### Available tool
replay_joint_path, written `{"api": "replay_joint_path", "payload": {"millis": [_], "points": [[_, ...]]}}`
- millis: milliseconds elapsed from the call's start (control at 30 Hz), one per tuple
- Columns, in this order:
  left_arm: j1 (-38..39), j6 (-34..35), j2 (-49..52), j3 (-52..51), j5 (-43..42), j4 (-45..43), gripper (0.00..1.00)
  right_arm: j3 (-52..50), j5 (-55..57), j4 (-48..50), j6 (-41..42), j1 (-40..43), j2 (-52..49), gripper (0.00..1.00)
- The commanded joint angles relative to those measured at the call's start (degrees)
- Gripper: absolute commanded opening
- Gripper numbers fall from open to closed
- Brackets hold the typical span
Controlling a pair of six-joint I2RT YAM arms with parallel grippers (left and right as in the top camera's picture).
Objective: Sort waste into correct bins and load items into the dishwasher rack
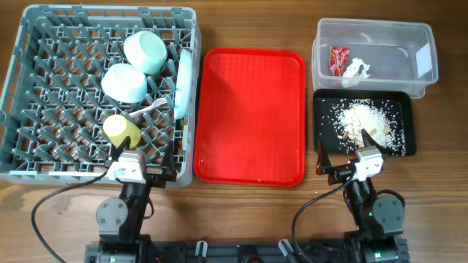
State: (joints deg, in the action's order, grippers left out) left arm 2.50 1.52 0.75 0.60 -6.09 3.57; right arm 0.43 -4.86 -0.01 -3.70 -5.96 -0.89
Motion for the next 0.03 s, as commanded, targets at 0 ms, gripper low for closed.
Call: {"api": "replay_joint_path", "payload": {"millis": [0], "points": [[-0.2, -1.1, -0.6, -0.3, -0.9, 0.2, 1.0, -0.1, 0.6, 0.2, 0.7, 0.2, 0.7, 1.0]]}}
